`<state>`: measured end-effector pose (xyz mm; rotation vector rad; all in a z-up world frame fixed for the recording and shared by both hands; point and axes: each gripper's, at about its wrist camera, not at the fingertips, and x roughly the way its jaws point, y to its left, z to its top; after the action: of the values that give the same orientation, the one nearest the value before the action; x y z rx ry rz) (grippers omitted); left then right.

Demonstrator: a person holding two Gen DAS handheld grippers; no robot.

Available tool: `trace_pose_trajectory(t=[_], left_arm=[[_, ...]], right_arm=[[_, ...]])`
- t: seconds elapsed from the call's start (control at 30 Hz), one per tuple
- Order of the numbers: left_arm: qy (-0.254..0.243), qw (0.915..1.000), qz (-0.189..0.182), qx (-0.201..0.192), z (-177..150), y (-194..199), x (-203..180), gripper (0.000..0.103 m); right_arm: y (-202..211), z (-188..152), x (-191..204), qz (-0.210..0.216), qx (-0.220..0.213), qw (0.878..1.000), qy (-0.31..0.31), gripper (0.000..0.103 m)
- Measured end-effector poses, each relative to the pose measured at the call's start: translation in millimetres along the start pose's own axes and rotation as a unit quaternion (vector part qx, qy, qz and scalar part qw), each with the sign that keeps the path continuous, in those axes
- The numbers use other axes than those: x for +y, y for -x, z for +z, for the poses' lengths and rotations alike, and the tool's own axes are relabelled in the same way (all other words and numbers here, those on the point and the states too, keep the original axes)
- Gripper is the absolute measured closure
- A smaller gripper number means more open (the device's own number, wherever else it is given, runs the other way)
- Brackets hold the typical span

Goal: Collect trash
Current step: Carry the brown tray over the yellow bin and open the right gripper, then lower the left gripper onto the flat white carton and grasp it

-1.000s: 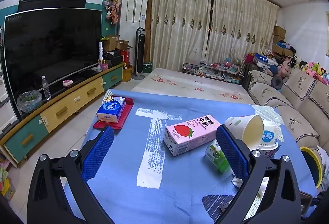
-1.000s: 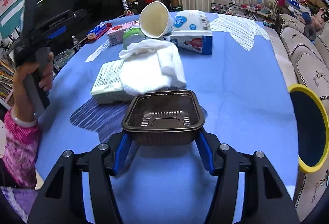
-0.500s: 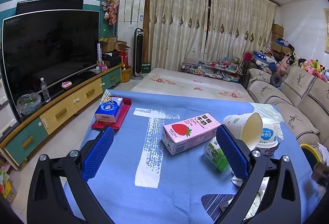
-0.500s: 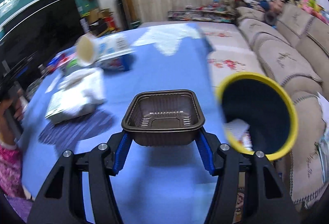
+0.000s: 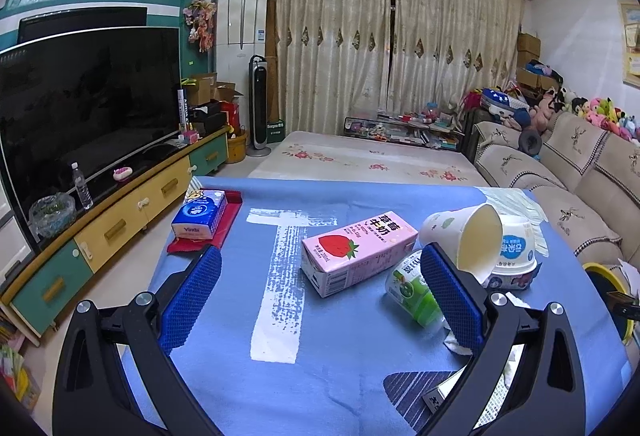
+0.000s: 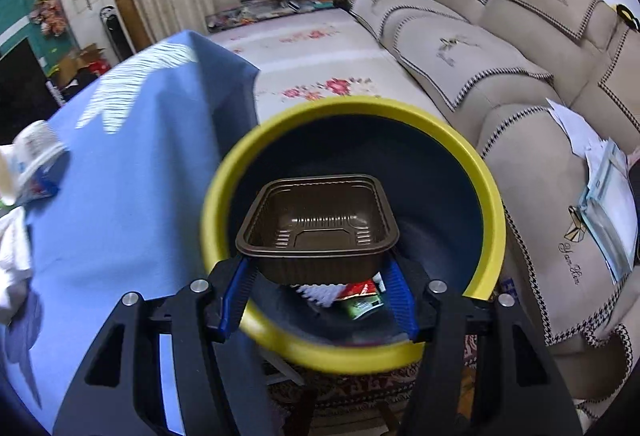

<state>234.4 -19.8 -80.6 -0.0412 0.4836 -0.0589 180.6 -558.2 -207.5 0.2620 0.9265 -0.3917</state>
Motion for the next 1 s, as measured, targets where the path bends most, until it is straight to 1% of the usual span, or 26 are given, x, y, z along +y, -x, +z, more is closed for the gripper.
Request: trace_pose_trajectory(t=[0.07,0.1,0.13,0.2,0.27,0.33,0.4,0.43,0.47,0.5,0.53,0.57,0.6,0.63,0.7,0.77,0.83,0.87,0.93,1.0], left_arm=[[-0.006,1.0,-0.002,0.002,-1,-1,-3,0.005],[-0.01,0.9999,-0.002,0.002,-1,-2,-4,0.005],[-0.013,0.9999,-0.001,0.002,-3,-1,-6,0.005],[-0.023,0.9997,0.002,0.0,-3,-2,-10,0.005],[-0.032,0.9995,-0.003,0.001,-4,-2,-13,0.005],[-0.043,0.9987,-0.026,0.008,-5,-2,-18,0.005],[-0.062,0.9962,-0.058,0.017,-5,-2,-25,0.005],[-0.074,0.9937,-0.08,0.026,-6,-1,-29,0.005],[-0.086,0.9902,-0.103,0.037,-7,-1,-34,0.005],[-0.099,0.985,-0.133,0.049,-8,0,-38,0.005],[-0.115,0.9778,-0.164,0.062,-10,3,-43,0.005],[-0.126,0.9726,-0.182,0.07,-12,5,-46,0.005],[-0.142,0.9656,-0.202,0.082,-16,6,-50,0.005],[-0.164,0.9554,-0.226,0.097,-22,7,-55,0.005],[-0.202,0.9402,-0.249,0.115,-34,10,-64,0.005],[-0.227,0.9272,-0.266,0.135,-45,7,-70,0.005],[-0.239,0.918,-0.279,0.15,-54,5,-73,0.005],[-0.245,0.9112,-0.291,0.158,-57,3,-75,0.005],[-0.254,0.9027,-0.305,0.167,-60,-1,-79,0.005],[-0.263,0.8973,-0.31,0.173,-62,-6,-83,0.005]], right_arm=[[-11,3,-4,-0.01,0.007,1.0,-0.006,0.044],[-15,4,-5,-0.013,0.009,1.0,-0.009,0.038],[-16,5,-4,-0.013,0.008,1.0,-0.011,0.036],[-13,4,-4,-0.014,0.001,1.0,-0.013,0.034],[-9,1,-6,-0.014,-0.003,1.0,-0.016,0.033],[-4,0,-9,-0.007,-0.007,1.0,-0.022,0.033],[0,-3,-11,0.001,-0.01,1.0,-0.027,0.033],[3,-5,-12,0.005,-0.013,0.999,-0.031,0.033],[6,-7,-12,0.009,-0.016,0.999,-0.033,0.033],[8,-8,-13,0.013,-0.018,0.999,-0.033,0.033],[9,-8,-15,0.016,-0.019,0.999,-0.033,0.033],[11,-9,-16,0.018,-0.019,0.999,-0.034,0.033],[12,-9,-17,0.02,-0.02,0.999,-0.034,0.033],[13,-10,-18,0.023,-0.021,0.999,-0.034,0.033],[15,-11,-18,0.027,-0.021,0.999,-0.035,0.032],[16,-11,-17,0.03,-0.023,0.999,-0.035,0.032],[18,-12,-13,0.035,-0.023,0.999,-0.033,0.032],[19,-12,-12,0.037,-0.024,0.999,-0.032,0.032],[21,-12,-11,0.04,-0.023,0.998,-0.03,0.032],[22,-11,-11,0.042,-0.023,0.998,-0.029,0.032]])
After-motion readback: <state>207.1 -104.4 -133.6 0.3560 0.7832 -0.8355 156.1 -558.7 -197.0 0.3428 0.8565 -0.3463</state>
